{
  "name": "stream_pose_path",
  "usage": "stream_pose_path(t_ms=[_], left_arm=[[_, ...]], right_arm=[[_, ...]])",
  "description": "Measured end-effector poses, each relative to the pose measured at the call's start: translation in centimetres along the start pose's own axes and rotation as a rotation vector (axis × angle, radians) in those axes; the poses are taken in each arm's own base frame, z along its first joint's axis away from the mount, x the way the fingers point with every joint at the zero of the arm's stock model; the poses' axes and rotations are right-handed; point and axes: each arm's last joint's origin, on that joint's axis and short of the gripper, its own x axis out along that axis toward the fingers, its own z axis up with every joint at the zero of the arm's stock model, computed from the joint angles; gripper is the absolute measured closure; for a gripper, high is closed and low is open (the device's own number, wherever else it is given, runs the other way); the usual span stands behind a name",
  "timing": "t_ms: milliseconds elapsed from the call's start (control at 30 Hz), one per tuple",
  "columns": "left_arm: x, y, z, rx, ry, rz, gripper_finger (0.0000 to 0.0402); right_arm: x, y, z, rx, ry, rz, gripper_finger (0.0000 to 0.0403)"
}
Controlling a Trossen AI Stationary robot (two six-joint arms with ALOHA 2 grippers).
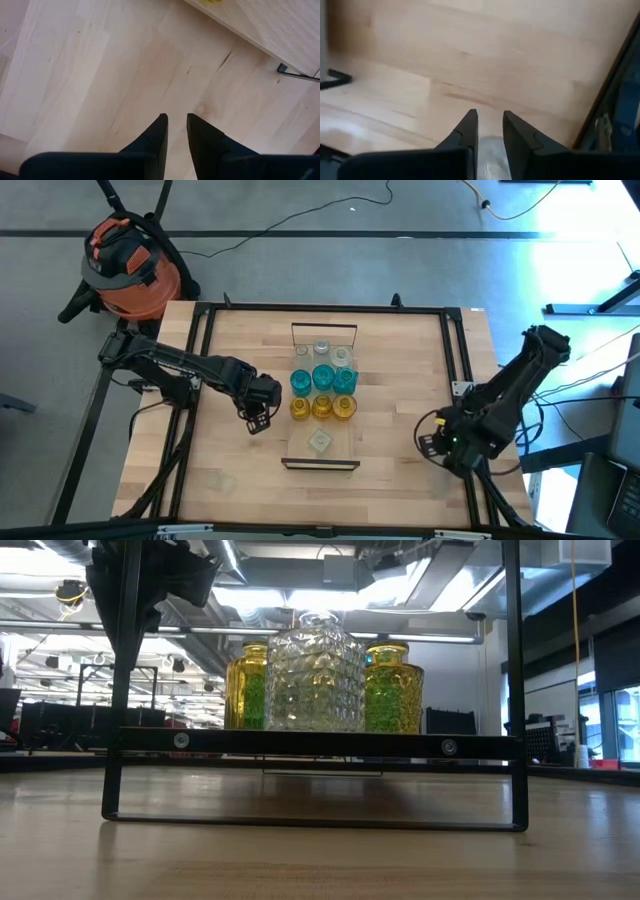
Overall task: Sort vases onto shelf
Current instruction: Put the transparent vase on the shelf aligned with the other bottom transparent vase
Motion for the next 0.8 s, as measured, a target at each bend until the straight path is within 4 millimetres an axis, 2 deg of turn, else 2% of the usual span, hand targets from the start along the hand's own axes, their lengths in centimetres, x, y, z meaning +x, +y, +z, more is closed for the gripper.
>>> stream_pose_path(t_ms=[200, 367, 467, 600, 800], left_arm=[[0.0, 0.0, 0.0, -0.001, 0.006, -0.010, 0.0337], [0.0, 0.0, 0.0, -0.001, 0.005, -0.012, 0.0337], [0.0, -0.1, 0.0, -0.001, 0.004, -0.012, 0.0337], [0.0, -0.1, 0.2, 0.000, -0.020, -0.007, 0.0337], [0.0, 0.0, 0.8, -0.018, -0.056, -0.024, 0.0337]], right_arm=[[-0.2, 0.1, 0.6, -0.002, -0.045, 0.023, 0.0358], [-0.3, 0.2, 0.1, -0.034, -0.005, 0.043, 0.0342], [-0.6, 0.6, -0.8, -0.073, 0.060, 0.112, 0.0307], [-0.1, 1.3, -2.0, -0.152, 0.124, 0.145, 0.0233], [1.7, 1.9, -2.7, -0.199, 0.151, 0.040, 0.0132]])
